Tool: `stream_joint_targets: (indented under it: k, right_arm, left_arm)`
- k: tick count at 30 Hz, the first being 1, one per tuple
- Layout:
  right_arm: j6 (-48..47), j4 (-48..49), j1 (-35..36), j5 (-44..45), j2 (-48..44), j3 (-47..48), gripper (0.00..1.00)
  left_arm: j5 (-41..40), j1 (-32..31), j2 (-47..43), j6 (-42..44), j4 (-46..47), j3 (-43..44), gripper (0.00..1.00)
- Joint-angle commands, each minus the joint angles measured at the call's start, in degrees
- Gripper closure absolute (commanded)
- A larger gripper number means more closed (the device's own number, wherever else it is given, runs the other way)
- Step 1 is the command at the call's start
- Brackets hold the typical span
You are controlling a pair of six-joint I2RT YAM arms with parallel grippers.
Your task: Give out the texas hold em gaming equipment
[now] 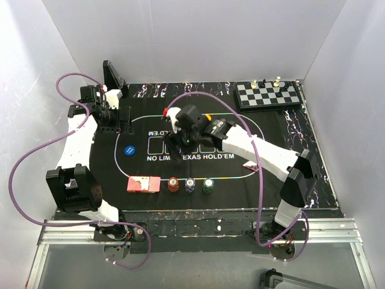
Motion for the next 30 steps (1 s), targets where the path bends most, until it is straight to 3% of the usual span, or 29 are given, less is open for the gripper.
stream_joint_targets:
  k: [1, 7, 12, 21, 30]
  right_arm:
    - [-3.97, 3.53, 2.95, -3.22, -0.69, -6.15, 0.19]
    - [-3.62, -3.40, 6.30, -2.44, 6.33, -1.24, 0.18]
    - [-3.97, 1.69, 8.67, -3.58, 6.87, -3.87, 0.16]
    - [-4.41, 2.39, 10.78, -2.26, 9.24, -4.05, 0.12]
    - [-5.99, 4.94, 12.98, 6.44, 11.52, -5.98, 0.11]
  left_arm:
    - [-1.09, 0.58, -4.96, -1.33, -0.98, -1.38, 0.02]
    - [-2.14, 0.66, -6.90, -0.63, -2.21, -1.73, 0.02]
    - [-1.79, 0.66, -7.25, -0.71, -2.48, -1.91, 0.02]
    - [-2.58, 0.66, -7.52, -0.71, -2.30, -1.82, 0.02]
    - [-2.50, 0.58, -7.25, -1.07, -2.04, -2.17, 0.02]
